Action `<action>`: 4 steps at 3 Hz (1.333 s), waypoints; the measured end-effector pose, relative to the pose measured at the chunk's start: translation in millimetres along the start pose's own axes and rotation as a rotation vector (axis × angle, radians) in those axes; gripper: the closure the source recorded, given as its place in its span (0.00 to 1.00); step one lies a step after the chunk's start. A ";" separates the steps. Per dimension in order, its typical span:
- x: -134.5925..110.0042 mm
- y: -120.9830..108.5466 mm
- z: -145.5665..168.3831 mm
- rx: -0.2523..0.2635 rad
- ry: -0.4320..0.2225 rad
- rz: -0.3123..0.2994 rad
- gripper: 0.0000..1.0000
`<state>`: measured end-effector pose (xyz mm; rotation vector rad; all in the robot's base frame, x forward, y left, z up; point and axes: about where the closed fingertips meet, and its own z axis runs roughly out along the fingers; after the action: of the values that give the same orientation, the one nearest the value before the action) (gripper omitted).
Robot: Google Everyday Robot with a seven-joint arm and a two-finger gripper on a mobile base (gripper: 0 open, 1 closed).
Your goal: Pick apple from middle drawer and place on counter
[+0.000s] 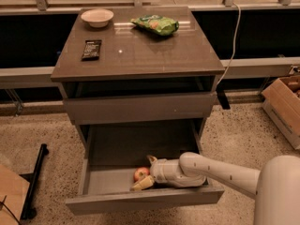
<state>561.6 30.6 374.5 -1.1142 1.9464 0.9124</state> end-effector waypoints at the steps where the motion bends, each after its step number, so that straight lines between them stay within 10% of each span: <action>1: 5.3 -0.2 -1.4 0.016 0.009 0.006 0.23; 4: -35.7 13.9 -18.7 0.007 -0.048 -0.049 0.93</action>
Offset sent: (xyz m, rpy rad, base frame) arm -0.0037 -0.0053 0.0102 -0.0296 -0.0396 -0.0207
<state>558.5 34.6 416.8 -1.1204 1.8741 0.8973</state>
